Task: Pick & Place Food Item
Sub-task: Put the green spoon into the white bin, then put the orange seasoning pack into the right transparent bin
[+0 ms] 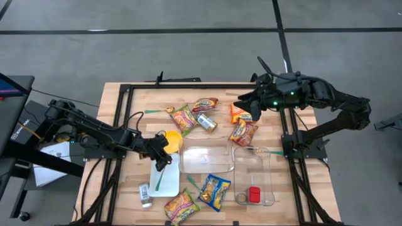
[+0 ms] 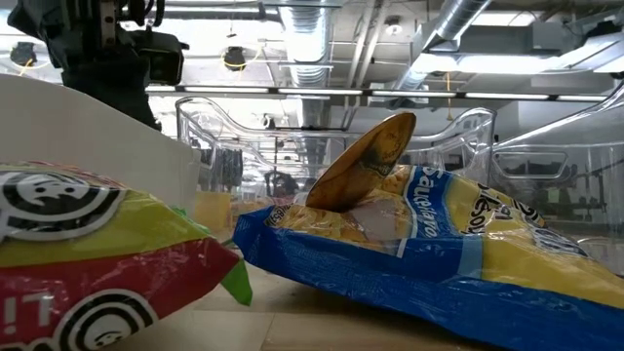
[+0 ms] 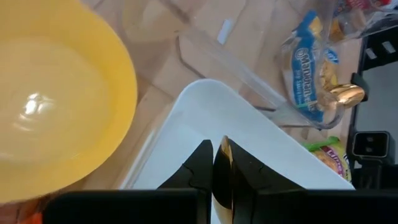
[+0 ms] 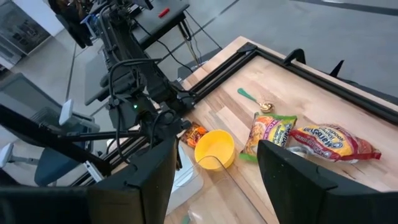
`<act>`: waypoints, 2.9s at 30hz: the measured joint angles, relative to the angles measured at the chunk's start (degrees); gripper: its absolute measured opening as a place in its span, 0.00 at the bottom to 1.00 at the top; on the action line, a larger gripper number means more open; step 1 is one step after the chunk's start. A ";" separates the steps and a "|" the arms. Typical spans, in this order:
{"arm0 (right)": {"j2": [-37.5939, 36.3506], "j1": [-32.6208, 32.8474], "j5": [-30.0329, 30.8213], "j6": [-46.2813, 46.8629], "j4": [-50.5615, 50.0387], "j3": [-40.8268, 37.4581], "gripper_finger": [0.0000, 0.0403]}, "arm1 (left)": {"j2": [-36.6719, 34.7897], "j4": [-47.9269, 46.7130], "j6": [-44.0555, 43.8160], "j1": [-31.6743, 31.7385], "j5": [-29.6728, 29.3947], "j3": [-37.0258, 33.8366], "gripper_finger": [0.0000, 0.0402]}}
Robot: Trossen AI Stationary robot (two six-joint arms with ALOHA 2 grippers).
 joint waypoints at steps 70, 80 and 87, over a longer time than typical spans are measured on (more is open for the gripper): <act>0.02 0.04 0.10 -1.62 -1.53 0.02 0.54 | -11.61 52.45 35.34 0.00 -17.08 6.48 0.23; 0.02 0.04 -0.03 -1.89 -1.57 0.02 0.54 | -11.56 52.10 36.81 0.00 -18.56 6.71 0.23; 0.02 0.04 -0.03 -2.40 -1.65 0.02 0.54 | -11.56 50.83 36.81 0.00 -20.34 6.71 0.23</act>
